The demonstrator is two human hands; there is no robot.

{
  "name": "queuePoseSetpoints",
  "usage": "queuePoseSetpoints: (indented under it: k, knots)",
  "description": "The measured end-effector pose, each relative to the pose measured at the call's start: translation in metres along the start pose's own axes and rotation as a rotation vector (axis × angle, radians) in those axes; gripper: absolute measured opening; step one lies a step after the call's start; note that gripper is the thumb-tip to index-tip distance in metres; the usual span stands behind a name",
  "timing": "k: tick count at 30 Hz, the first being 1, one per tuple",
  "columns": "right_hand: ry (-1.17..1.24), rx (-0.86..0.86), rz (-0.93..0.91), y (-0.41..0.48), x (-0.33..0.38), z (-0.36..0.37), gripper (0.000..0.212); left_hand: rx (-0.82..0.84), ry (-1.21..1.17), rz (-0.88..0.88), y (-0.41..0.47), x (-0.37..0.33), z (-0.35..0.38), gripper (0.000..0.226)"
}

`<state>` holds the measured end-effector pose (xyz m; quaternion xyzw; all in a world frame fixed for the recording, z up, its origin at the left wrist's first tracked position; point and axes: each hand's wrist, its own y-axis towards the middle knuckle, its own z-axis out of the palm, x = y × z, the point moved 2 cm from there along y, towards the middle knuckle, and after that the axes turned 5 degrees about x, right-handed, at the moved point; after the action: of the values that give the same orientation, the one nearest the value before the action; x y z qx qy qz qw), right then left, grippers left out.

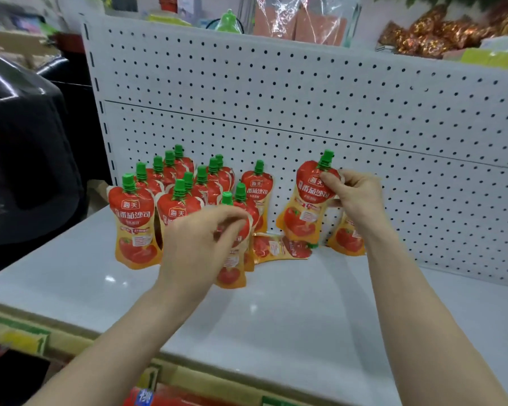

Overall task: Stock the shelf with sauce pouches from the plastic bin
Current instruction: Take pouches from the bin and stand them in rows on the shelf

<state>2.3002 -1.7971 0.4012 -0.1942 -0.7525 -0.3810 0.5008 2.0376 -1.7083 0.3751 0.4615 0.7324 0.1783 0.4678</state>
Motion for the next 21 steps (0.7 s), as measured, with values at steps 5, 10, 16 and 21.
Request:
queuePoseSetpoints:
  k: [5,10,16,21]
  knots:
    - [-0.087,0.102,-0.026,0.039,-0.030,0.035,0.024,0.116,0.292,0.122,0.029,0.019,0.016,0.048]
    - [-0.095,0.218,0.011,0.066,-0.063,0.063,0.017,0.181,0.342,0.126,0.029,0.038,0.032,0.043]
    - [-0.007,0.218,0.078,0.076,-0.084,0.086,0.022,0.139,0.358,0.147,0.031,0.042,0.037,0.042]
    - [0.031,0.137,0.119,0.076,-0.089,0.088,0.011,0.139,0.368,0.170,0.033,0.046,0.041,0.030]
